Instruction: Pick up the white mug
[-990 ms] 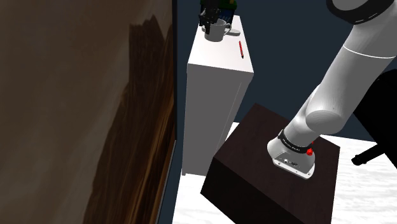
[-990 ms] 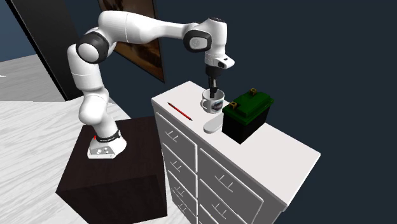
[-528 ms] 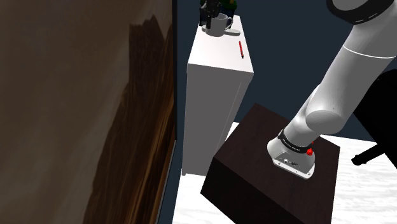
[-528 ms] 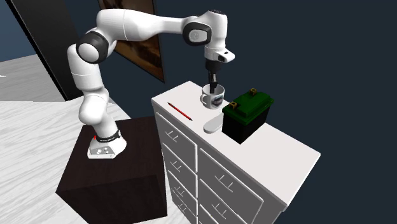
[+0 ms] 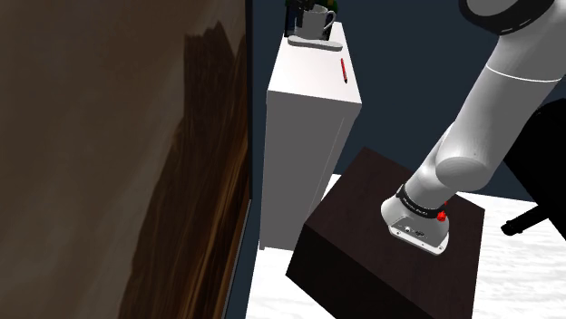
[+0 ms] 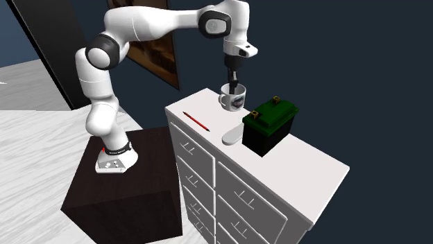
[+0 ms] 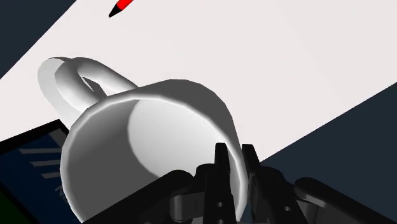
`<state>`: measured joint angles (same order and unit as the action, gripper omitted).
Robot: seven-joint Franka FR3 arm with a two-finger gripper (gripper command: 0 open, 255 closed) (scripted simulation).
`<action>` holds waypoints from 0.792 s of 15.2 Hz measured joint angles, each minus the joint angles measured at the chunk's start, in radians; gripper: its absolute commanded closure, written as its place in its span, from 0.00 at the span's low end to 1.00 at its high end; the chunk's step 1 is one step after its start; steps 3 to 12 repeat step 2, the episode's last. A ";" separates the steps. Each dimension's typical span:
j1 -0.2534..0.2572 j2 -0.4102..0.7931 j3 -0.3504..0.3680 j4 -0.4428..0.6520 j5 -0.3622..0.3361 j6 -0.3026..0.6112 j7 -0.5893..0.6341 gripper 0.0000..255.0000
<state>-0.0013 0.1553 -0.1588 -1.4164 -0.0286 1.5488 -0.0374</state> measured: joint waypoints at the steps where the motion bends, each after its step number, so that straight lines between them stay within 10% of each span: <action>1: 0.000 0.005 0.000 0.021 0.001 -0.015 -0.001 1.00; 12: 0.000 0.009 0.000 0.034 0.001 -0.026 -0.001 1.00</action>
